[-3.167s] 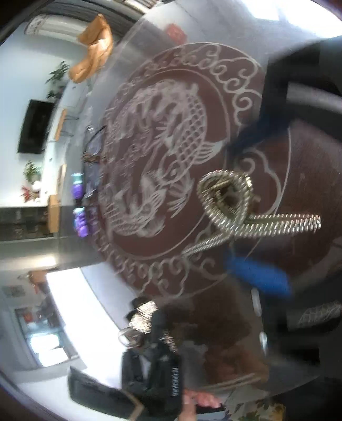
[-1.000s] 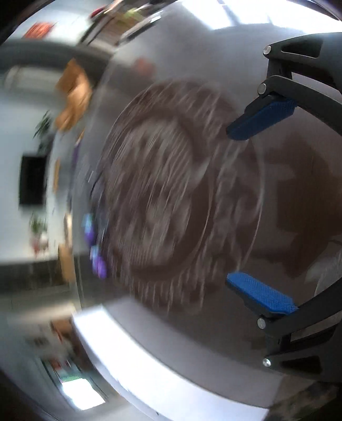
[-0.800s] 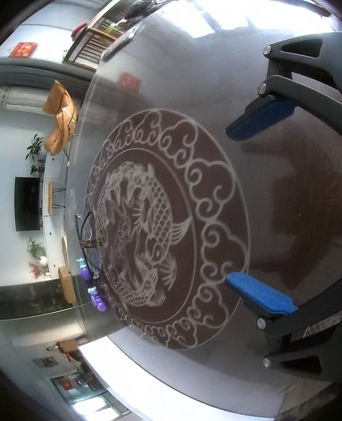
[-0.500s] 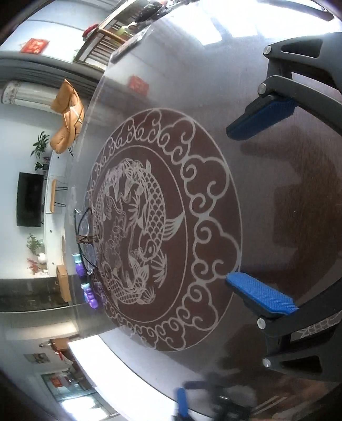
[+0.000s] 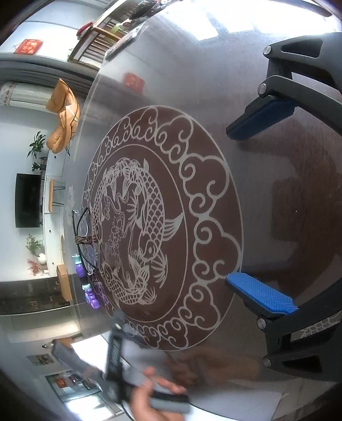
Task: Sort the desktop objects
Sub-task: 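Close the left tool on the purple toy wand and lift it, then close the right tool on the rimless eyeglasses at the bridge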
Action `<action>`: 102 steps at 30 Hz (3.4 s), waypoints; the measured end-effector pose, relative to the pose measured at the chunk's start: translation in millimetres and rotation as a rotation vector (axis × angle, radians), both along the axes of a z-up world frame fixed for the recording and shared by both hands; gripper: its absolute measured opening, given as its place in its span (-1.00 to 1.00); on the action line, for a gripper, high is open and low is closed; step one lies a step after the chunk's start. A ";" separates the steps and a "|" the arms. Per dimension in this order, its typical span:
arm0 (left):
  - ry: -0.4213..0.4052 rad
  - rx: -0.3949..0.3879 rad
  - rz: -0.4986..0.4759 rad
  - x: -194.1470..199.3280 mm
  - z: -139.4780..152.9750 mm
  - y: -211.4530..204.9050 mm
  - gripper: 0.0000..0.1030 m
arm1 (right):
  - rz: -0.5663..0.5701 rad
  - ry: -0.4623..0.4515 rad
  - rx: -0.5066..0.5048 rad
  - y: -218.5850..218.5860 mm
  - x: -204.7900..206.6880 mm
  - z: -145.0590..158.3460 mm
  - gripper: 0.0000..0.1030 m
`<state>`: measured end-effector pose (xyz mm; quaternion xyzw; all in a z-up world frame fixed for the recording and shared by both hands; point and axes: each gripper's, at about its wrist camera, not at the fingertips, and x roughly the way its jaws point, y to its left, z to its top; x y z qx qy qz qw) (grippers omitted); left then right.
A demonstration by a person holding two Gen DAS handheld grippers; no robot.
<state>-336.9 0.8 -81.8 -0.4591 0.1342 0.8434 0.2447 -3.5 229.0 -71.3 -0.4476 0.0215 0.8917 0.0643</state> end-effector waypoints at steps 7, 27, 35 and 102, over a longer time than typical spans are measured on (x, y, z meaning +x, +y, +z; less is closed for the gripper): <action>0.000 0.001 -0.053 -55.8 0.3 16.3 1.00 | -0.009 -0.004 -0.025 3.4 -0.7 0.0 0.96; 0.043 0.025 0.084 -29.9 10.5 -2.2 -0.20 | -0.032 0.004 -0.005 4.9 0.7 1.8 0.96; 0.110 -0.015 0.172 84.7 4.3 -53.5 -0.18 | -0.035 0.003 0.003 3.0 1.1 1.3 0.96; 0.020 0.010 0.164 182.7 -9.0 -65.8 1.00 | 0.175 -0.032 -0.009 -32.8 14.8 4.0 1.00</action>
